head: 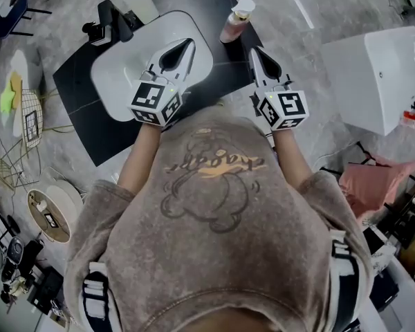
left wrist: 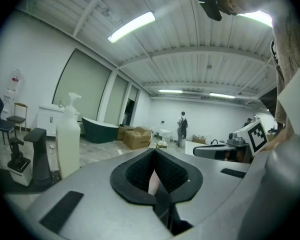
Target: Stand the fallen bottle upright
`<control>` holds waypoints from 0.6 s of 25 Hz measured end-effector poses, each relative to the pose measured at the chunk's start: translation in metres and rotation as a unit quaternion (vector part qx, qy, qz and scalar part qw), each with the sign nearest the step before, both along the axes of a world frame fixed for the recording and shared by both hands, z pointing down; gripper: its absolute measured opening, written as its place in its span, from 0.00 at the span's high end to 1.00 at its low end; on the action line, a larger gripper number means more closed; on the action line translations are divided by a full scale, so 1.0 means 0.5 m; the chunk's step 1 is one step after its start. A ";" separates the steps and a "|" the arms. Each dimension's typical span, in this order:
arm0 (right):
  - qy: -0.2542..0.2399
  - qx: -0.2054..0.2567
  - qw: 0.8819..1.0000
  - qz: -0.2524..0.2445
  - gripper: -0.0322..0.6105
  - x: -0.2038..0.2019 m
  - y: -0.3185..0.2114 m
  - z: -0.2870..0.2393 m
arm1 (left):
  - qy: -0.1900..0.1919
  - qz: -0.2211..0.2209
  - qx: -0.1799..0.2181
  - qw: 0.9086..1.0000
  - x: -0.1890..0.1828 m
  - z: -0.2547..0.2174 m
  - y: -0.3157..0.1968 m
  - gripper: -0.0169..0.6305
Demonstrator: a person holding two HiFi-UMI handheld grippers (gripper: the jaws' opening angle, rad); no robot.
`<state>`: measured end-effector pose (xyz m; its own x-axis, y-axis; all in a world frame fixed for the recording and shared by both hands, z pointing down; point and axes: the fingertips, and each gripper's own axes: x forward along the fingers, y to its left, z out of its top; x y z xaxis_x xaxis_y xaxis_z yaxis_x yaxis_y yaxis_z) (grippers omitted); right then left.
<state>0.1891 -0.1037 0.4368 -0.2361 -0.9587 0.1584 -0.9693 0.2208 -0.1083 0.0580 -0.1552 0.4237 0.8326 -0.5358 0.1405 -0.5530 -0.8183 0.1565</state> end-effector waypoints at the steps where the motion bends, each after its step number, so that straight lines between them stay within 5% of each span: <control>1: -0.002 0.000 1.000 0.001 0.95 0.001 0.000 0.000 | -0.001 -0.001 -0.001 1.000 0.000 0.000 0.001 0.95; 15: -0.013 0.003 1.000 0.004 0.95 -0.006 0.004 -0.003 | -0.001 -0.010 -0.014 1.000 -0.006 0.001 0.007 0.95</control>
<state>0.1860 -0.1015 0.4355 -0.2320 -0.9615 0.1471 -0.9679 0.2132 -0.1331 0.0551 -0.1518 0.4241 0.8210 -0.5489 0.1569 -0.5702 -0.8020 0.1779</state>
